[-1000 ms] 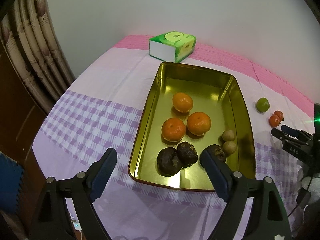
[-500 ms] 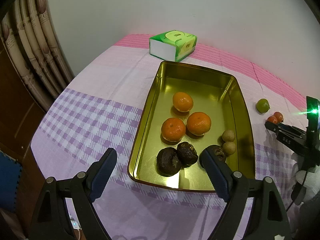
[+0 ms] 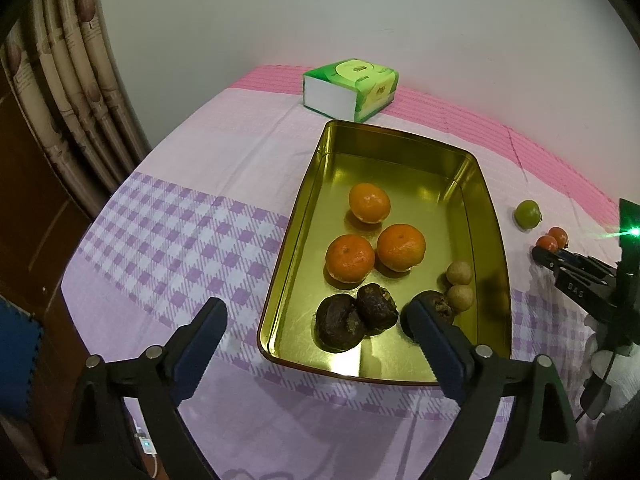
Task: Organize fruits
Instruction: 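Move the right gripper to the red tomato and grasp it, then carry the red tomato into the tin tray and open the right gripper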
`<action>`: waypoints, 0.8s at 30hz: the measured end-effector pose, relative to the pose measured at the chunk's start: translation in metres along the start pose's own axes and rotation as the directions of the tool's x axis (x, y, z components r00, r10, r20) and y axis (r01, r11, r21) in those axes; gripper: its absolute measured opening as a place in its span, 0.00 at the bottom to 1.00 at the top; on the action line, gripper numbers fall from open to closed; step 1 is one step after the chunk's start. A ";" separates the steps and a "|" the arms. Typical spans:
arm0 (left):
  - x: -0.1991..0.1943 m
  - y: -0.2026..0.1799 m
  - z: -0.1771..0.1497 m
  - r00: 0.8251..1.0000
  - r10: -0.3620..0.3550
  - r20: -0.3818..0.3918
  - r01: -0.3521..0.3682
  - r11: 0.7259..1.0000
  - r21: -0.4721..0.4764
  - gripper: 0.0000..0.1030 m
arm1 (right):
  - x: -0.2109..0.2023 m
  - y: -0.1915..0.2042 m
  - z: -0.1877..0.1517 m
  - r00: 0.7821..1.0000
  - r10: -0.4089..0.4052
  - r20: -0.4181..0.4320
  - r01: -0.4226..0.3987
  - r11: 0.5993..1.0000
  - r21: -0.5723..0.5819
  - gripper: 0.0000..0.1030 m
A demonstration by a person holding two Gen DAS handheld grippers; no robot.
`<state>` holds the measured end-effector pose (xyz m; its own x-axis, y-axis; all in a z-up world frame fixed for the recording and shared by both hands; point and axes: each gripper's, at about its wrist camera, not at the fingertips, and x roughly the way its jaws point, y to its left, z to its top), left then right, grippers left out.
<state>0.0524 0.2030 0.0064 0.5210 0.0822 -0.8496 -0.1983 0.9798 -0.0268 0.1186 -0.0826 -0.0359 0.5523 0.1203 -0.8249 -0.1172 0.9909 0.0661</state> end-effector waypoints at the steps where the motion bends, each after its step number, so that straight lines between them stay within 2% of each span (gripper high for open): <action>1: 0.000 0.000 0.000 1.000 0.002 0.000 -0.002 1.000 0.002 0.90 | -0.002 0.001 0.001 1.000 0.003 0.005 -0.003 1.000 -0.001 0.30; 10: -0.007 0.009 0.003 1.000 0.019 0.022 -0.019 0.999 -0.027 0.94 | -0.034 0.040 0.014 0.995 0.084 0.054 -0.081 0.995 -0.057 0.30; 14: -0.014 0.021 0.008 0.995 0.074 0.061 -0.070 0.996 -0.054 0.95 | -0.047 0.072 0.020 0.987 0.146 0.068 -0.137 0.984 -0.114 0.30; 24: -0.016 0.057 0.012 0.993 0.106 0.052 -0.095 0.978 -0.185 0.96 | -0.046 0.146 0.017 0.971 0.239 0.015 -0.229 0.944 -0.238 0.30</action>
<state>0.0428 0.2601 0.0249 0.5393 0.1952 -0.8192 -0.3969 0.9169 -0.0428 0.0899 0.0577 0.0211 0.5206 0.3544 -0.7768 -0.4334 0.8935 0.1172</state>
